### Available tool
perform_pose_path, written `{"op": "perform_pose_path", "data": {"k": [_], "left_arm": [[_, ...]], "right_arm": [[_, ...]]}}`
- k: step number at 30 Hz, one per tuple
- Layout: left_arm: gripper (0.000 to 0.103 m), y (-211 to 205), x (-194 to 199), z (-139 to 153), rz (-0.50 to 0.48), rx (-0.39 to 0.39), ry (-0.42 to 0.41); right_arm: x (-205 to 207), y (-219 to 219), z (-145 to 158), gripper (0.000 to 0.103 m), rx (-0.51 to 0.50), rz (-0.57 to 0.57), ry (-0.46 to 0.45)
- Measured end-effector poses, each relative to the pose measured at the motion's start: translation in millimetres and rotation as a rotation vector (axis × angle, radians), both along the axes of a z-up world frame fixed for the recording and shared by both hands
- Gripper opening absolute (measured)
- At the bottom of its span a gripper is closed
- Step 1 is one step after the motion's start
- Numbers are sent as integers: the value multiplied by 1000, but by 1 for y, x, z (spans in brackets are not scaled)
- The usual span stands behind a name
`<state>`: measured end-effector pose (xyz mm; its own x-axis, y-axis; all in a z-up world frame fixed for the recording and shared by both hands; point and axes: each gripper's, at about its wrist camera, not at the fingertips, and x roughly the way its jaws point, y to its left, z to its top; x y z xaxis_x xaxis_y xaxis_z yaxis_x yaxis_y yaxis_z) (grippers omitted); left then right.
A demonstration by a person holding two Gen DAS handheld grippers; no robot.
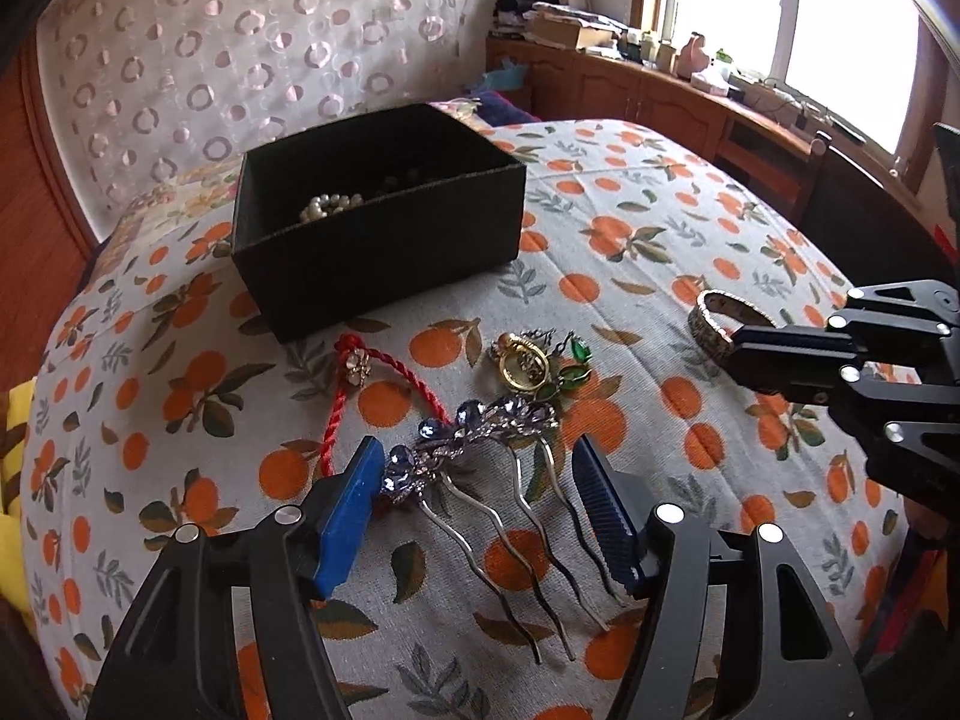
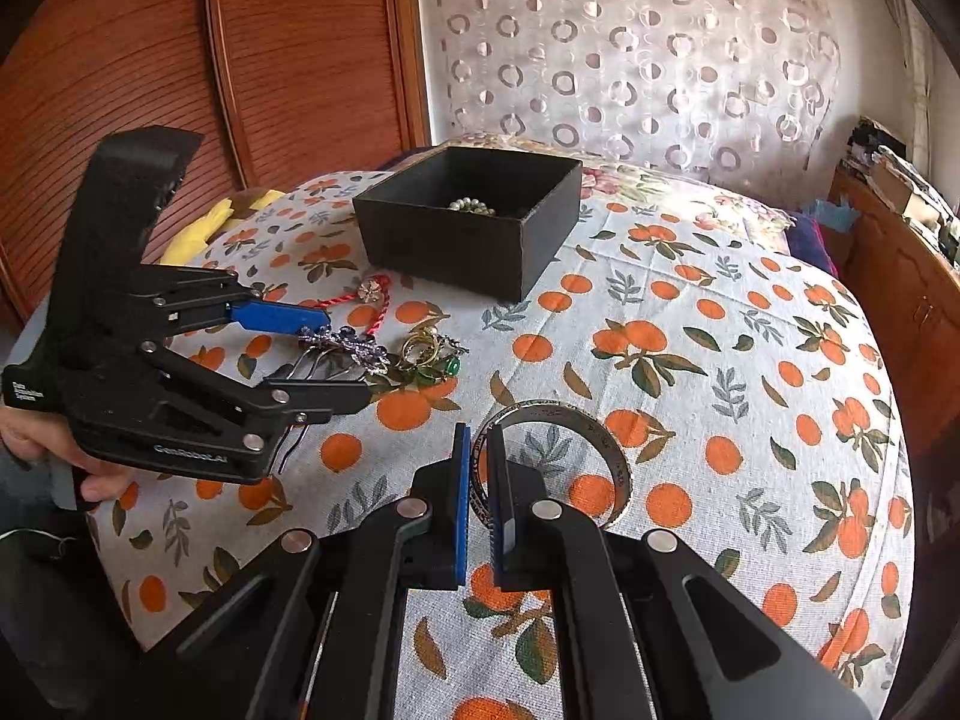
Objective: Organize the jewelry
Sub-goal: 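Grasp the jeweled hair comb with the left gripper while right holds the silver bangle, then carry the hair comb with left toward the box while right carries the silver bangle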
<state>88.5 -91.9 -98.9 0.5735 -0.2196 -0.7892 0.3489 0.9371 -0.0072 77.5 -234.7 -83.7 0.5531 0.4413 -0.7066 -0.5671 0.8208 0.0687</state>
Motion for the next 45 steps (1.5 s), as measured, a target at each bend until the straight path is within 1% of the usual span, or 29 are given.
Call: {"op": "perform_pose_path", "data": {"k": [2,3,4,5,10,16,22,27,33,42,45], "left_arm": [[62,0,-1,-1,1,4,-9],[60,0,-1,-1,2,6,-11],[56,0,-2,0,2,4,-15],[55,2,-3,1,7,4,-21],[54,8,-10,7,21,-17,-51],[54,19,-20,28,41,-62,-105],[54,23,-21,42,53,-74,-142],[54,32,-18,55,72,-85,-175],[54,46,-8,69,97,-104,-208],[54,65,15,84,149,-104,-240],[55,72,22,88,168,-106,-243]], "right_arm": [[0,0,0,6,0,0,1],[0,0,0,6,0,0,1],[0,1,0,6,-1,2,2],[0,2,0,6,-2,3,3],[1,5,-2,6,-7,6,7],[1,6,-2,6,-6,9,5],[3,9,2,6,-1,15,-3],[10,14,12,6,5,25,-21],[26,24,31,6,13,58,-61],[66,47,58,6,40,108,-114],[82,59,65,6,50,144,-125]]}}
